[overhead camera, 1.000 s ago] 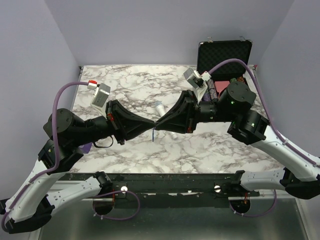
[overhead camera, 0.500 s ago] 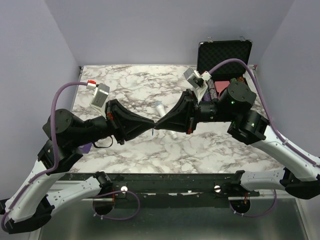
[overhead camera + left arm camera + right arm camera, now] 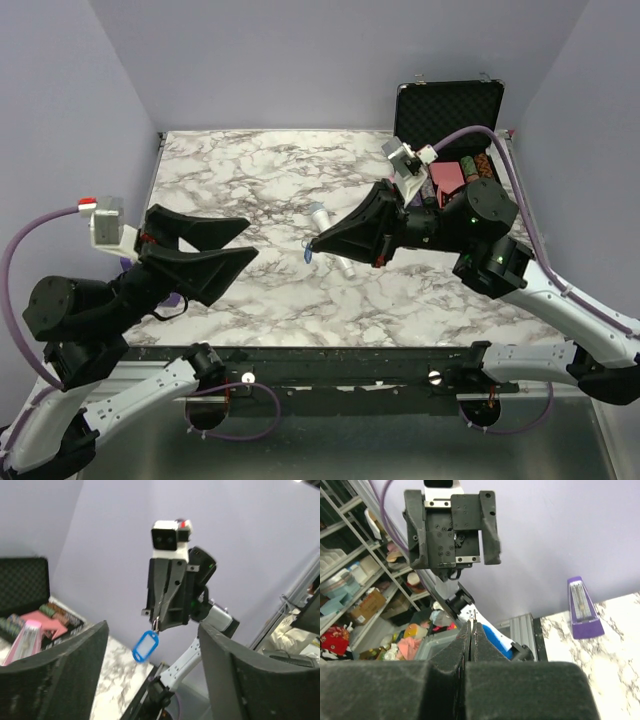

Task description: Remove the keys from the keyring

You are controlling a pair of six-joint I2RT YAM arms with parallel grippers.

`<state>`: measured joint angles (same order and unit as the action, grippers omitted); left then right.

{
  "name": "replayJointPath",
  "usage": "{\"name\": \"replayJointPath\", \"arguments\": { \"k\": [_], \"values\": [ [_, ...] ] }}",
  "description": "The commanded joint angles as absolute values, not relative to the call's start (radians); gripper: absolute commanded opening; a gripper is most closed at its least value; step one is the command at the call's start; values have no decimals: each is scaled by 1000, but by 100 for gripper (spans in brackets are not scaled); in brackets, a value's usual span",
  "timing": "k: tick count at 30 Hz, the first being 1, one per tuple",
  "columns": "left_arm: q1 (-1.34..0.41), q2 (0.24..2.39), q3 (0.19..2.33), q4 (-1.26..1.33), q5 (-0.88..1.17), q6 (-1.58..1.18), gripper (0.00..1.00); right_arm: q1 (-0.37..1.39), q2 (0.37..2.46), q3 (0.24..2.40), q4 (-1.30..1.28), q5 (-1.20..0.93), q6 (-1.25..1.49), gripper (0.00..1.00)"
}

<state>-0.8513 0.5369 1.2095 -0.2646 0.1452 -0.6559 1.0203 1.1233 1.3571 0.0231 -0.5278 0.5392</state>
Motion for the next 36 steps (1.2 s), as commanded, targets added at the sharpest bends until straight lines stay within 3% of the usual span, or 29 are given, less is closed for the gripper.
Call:
{"name": "replayJointPath", "arguments": {
  "k": [1,20,36],
  "values": [
    [-853,540,1141,-71,179,-698,75,1025,1137,1347,221,-540,629,1],
    [-854,640,1120,64,339,-723,48,1023,1190,1414,287,-594,657,1],
    [-856,660,1138,87,357,-724,44,1025,1201,1416,288,-606,664,1]
  ]
}}
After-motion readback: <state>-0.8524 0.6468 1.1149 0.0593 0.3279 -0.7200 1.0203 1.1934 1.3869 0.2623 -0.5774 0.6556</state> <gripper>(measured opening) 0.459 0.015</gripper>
